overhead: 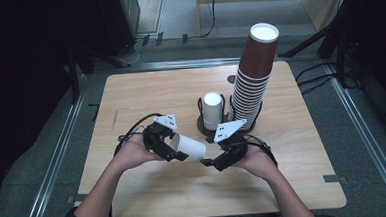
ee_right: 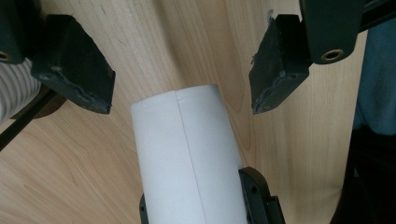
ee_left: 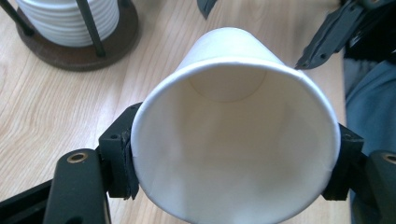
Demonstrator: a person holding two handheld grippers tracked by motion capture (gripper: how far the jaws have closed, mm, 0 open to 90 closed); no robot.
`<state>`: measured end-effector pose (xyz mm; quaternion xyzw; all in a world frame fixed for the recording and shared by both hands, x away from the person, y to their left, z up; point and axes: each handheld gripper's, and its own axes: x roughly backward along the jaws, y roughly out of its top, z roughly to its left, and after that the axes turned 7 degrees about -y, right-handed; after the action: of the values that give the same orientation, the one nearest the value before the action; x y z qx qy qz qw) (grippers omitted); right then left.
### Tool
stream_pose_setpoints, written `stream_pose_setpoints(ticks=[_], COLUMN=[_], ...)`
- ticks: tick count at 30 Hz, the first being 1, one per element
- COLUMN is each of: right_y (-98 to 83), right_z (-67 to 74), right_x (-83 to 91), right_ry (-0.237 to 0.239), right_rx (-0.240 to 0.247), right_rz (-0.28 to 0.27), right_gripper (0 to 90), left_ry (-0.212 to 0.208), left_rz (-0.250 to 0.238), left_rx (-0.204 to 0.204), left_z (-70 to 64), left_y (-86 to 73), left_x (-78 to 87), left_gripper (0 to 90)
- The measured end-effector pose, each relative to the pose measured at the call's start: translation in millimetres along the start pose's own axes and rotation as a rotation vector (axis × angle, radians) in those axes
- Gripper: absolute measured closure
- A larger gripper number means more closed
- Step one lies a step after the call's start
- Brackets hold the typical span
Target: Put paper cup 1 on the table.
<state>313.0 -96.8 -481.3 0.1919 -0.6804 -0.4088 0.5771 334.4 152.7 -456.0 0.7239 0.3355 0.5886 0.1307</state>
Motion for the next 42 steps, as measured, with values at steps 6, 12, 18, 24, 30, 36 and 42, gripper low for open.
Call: stream_pose_setpoints(ticks=[6, 12, 18, 24, 30, 36, 42], right_y=[-2.4, -4.8, -4.5, -4.2, -2.8, -1.2, -1.1], right_z=[1.9, 5.0, 9.6, 14.3, 17.0, 17.2, 13.9], right_x=[-5.4, -15.8, -24.8, -31.7, -32.1, -29.9, -25.4], right_ry=[-0.005, -0.001, 0.000, 0.002, 0.009, 0.010, 0.006], right_rx=[0.014, 0.052, 0.081, 0.122, 0.140, 0.141, 0.138], right_rz=[0.034, 0.073, 0.110, 0.137, 0.137, 0.125, 0.107], right_gripper=[22.9, 22.9, 22.9, 24.1, 33.1, 34.0, 33.9], left_ry=[-0.003, -0.016, -0.025, -0.032, -0.024, -0.013, 0.007], left_rz=[0.047, 0.086, 0.106, 0.129, 0.129, 0.110, 0.066], left_rx=[-0.006, -0.008, -0.020, -0.022, -0.026, -0.042, -0.025], left_z=[-1.6, -5.1, -9.2, -13.1, -13.5, -14.8, -13.5], left_y=[4.8, 9.2, 13.8, 17.8, 18.8, 18.9, 17.0], left_x=[-8.2, -17.3, -23.1, -30.8, -31.5, -29.4, -23.6], left_gripper=[25.8, 25.5, 24.9, 24.2, 23.8, 19.5, 8.7])
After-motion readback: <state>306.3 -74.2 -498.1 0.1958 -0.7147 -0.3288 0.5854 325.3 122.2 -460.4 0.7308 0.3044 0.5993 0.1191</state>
